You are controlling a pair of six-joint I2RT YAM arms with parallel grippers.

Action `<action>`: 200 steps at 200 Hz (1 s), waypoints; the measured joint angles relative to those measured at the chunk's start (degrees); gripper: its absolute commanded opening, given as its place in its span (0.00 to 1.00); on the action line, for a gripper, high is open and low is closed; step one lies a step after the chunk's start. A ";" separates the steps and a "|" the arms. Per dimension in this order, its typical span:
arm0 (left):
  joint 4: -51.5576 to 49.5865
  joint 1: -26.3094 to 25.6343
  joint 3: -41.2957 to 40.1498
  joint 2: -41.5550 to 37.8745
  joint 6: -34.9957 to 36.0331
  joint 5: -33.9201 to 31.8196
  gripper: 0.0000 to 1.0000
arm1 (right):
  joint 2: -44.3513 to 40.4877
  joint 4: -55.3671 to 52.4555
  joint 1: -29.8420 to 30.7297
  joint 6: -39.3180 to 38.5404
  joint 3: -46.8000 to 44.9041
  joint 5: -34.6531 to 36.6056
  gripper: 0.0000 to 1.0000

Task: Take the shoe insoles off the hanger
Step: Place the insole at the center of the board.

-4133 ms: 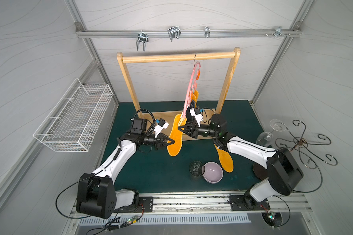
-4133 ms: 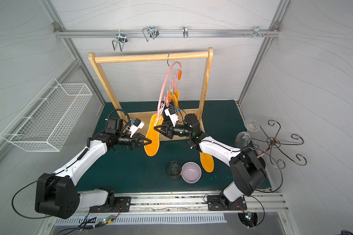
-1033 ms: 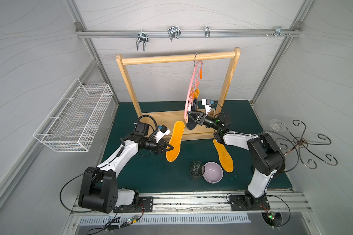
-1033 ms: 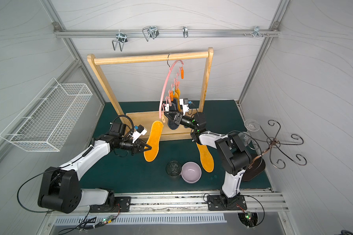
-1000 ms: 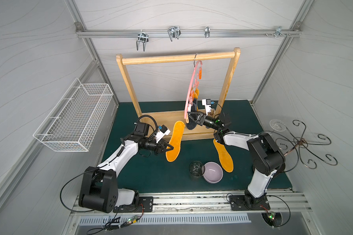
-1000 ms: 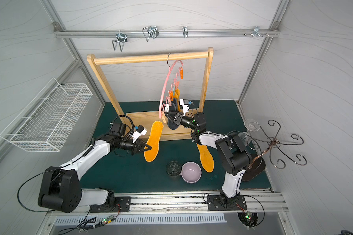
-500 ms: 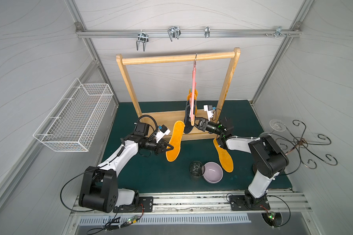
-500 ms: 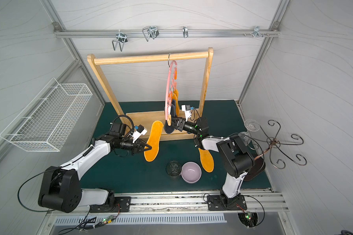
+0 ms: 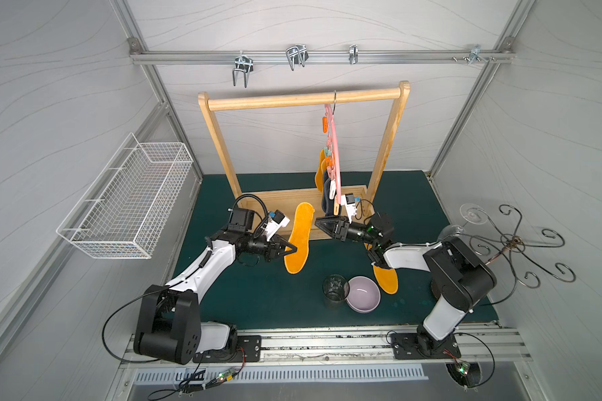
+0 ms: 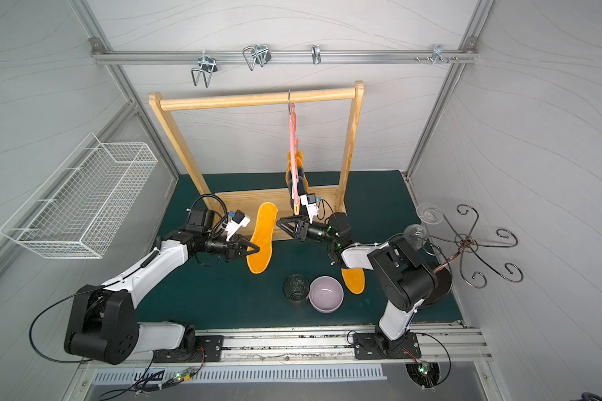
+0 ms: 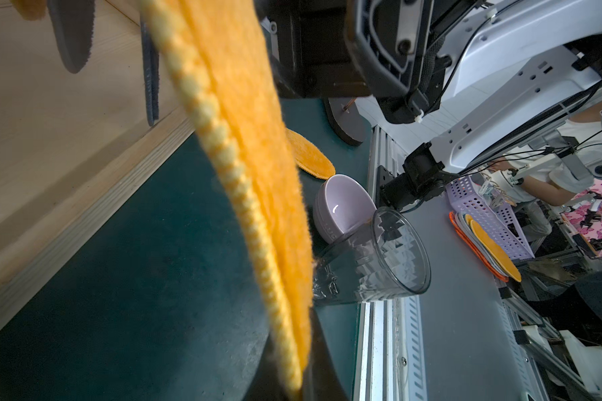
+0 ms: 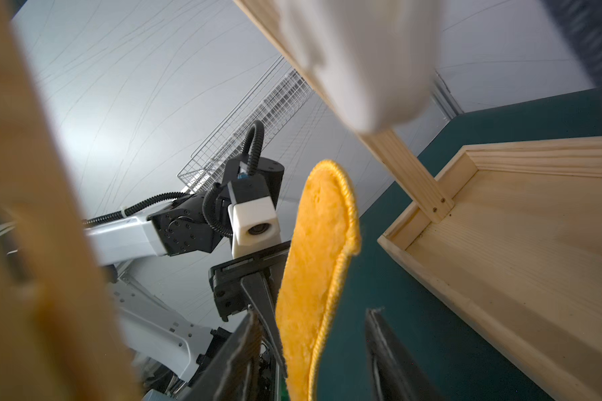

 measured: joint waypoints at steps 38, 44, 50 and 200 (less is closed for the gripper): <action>2.36 -0.02 0.00 -0.66 -3.48 1.84 0.00 | 0.00 0.02 2.29 -1.16 -0.13 0.98 0.50; 2.64 -0.02 0.00 -0.76 -3.93 2.12 0.00 | 0.00 0.04 2.60 -1.27 -0.13 1.18 0.50; 2.89 -0.02 0.00 -0.85 -4.44 2.36 0.00 | 0.00 0.02 2.86 -1.31 -0.13 1.40 0.50; 5.86 -0.04 0.00 -1.66 -8.66 3.56 0.04 | 0.50 0.55 5.99 -2.27 -0.48 3.85 0.00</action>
